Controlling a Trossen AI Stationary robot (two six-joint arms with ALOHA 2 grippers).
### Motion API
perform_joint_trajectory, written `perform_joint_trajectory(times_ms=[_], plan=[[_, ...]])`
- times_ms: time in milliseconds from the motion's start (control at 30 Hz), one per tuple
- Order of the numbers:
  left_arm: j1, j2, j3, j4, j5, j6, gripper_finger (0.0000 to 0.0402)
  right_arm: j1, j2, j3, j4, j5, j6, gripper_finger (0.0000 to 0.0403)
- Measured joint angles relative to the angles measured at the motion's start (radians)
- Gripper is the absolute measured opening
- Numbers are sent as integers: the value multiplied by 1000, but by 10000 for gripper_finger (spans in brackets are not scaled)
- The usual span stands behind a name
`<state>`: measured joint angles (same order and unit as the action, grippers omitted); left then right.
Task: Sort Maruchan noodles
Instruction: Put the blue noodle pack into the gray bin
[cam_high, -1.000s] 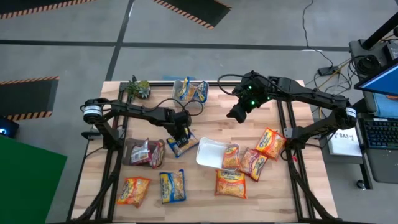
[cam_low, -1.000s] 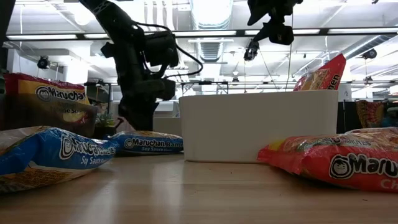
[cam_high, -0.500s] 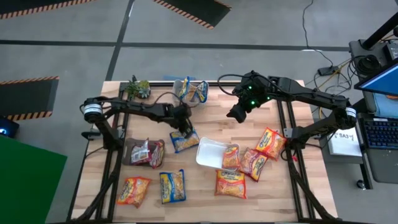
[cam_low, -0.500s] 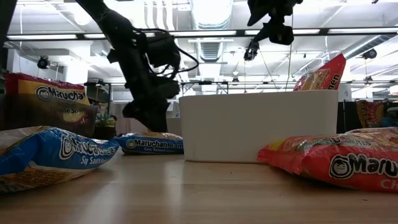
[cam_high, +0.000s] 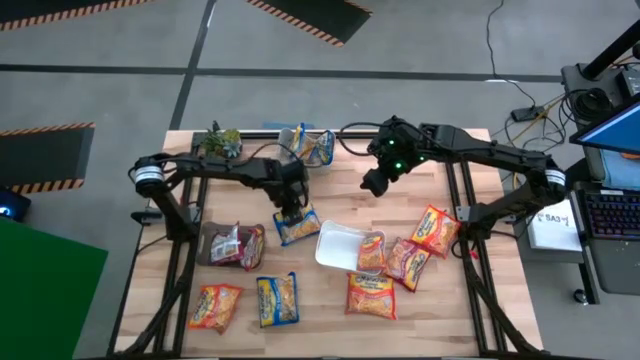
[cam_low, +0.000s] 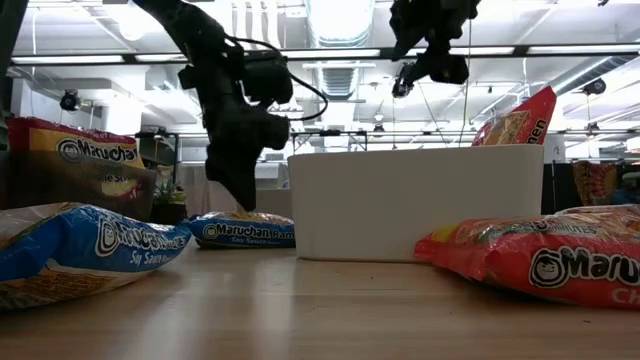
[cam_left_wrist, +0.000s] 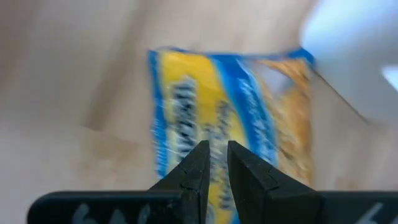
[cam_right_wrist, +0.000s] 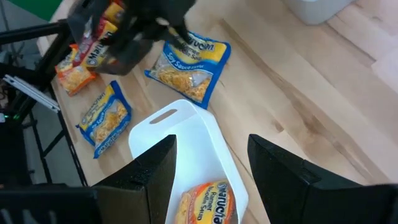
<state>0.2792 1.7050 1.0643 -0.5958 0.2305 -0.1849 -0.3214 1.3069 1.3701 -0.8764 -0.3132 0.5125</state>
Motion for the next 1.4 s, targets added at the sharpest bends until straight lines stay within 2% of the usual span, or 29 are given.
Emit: perform_joint_trajectory(times_ms=[333,667,800,967,1100,1233,1400], plan=[[-86,20,-16,53,-7,6,39,0,83,0,0,-28,1,187],[-50,123,19,147,-121,-55,39,-6,101,0,3,-35,5,187],[-2,122,88,106,-154,-35,39,-14,114,0,30,-32,24,187],[16,89,183,-23,-145,73,39,-42,155,0,57,-27,72,187],[15,62,212,-111,-136,138,39,-67,209,0,58,-27,108,187],[5,19,168,-129,-131,131,39,-76,271,0,84,-39,124,189],[2,-59,39,-82,-125,60,39,-83,353,-1,142,-82,118,214]])
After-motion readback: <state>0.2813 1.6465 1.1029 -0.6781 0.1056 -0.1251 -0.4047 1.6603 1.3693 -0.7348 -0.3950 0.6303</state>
